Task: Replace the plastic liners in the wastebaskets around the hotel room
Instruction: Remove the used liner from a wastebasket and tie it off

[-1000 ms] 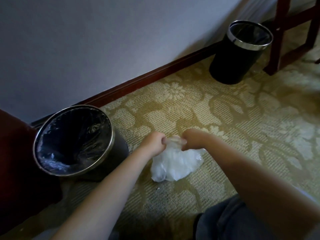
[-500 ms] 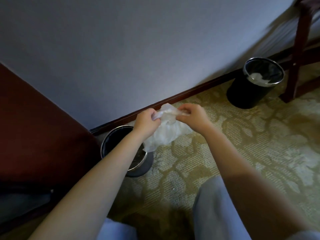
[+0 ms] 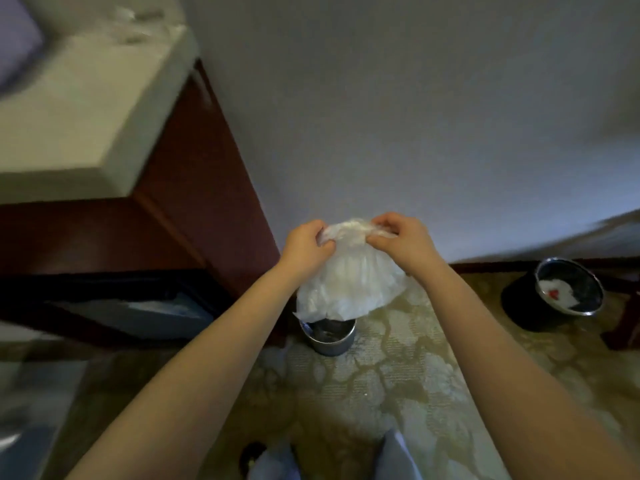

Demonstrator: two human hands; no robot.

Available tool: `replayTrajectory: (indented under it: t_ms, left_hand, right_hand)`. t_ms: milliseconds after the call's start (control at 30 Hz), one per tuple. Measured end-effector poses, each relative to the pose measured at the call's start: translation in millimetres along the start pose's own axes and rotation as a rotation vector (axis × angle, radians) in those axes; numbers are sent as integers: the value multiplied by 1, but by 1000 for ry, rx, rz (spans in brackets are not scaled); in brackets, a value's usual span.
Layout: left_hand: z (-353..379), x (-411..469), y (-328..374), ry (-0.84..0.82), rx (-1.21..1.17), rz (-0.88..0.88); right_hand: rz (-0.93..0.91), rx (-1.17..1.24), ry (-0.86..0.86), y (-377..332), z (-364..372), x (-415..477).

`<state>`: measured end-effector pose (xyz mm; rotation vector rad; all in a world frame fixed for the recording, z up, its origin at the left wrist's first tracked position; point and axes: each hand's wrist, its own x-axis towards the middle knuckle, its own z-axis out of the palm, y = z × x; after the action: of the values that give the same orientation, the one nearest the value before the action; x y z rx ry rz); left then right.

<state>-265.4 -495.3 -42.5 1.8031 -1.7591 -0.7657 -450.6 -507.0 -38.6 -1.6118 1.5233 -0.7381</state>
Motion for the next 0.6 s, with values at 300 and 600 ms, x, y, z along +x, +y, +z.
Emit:
replayTrajectory:
  t_ms: [300, 600]
  left_hand:
    - [-194, -119, -38, 310, -8, -127]
    - [-367, -292, -173, 581, 41, -249]
  right_hand:
    - [-298, 117, -176, -184, 91, -51]
    - [-569, 164, -355, -339, 288, -152]
